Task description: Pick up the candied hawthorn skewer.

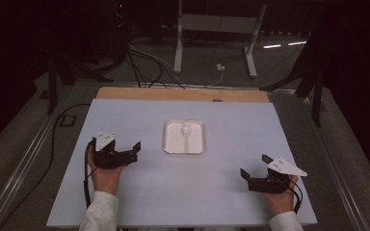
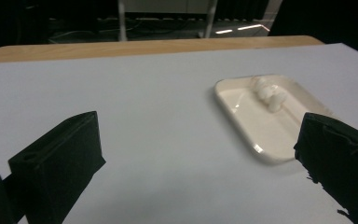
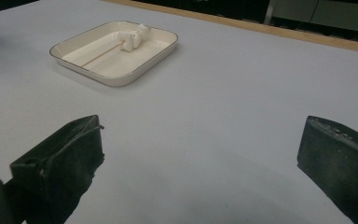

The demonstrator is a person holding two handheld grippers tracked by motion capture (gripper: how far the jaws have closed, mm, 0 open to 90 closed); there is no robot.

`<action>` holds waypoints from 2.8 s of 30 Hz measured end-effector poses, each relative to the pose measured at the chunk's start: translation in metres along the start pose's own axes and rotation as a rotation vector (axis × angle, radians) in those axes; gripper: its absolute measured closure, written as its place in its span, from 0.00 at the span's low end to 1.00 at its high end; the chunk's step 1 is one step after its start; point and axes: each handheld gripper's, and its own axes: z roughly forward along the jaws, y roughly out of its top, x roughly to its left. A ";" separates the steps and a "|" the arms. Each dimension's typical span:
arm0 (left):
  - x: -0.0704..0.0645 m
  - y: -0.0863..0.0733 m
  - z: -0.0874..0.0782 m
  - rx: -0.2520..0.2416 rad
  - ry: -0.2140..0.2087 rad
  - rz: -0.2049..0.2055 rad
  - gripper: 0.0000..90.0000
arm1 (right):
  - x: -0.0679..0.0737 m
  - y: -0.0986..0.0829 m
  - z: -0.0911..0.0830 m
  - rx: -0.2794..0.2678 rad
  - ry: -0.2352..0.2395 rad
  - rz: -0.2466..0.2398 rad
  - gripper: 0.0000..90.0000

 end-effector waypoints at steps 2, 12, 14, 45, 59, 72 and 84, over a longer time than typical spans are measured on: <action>-0.007 0.006 0.010 0.007 -0.011 0.011 0.02 | 0.000 0.000 0.000 0.000 0.000 -0.001 0.00; -0.043 0.023 0.053 0.064 -0.050 0.073 0.02 | -0.002 0.000 -0.002 -0.003 -0.004 0.010 0.00; -0.050 0.025 0.063 0.077 -0.061 0.077 0.02 | -0.002 0.000 -0.002 -0.005 -0.004 0.008 0.00; -0.092 0.003 0.138 0.288 -0.154 -0.001 0.06 | -0.003 -0.001 -0.002 0.002 -0.012 0.014 0.00; -0.108 -0.006 0.154 0.412 -0.302 -0.032 0.54 | -0.006 -0.002 -0.003 -0.001 -0.017 0.029 0.00; -0.111 -0.008 0.159 0.474 -0.344 -0.070 0.97 | -0.005 -0.002 -0.003 0.009 -0.022 0.022 0.00; -0.108 -0.005 0.159 0.489 -0.377 -0.101 1.00 | -0.006 -0.002 -0.002 0.017 -0.025 0.023 0.00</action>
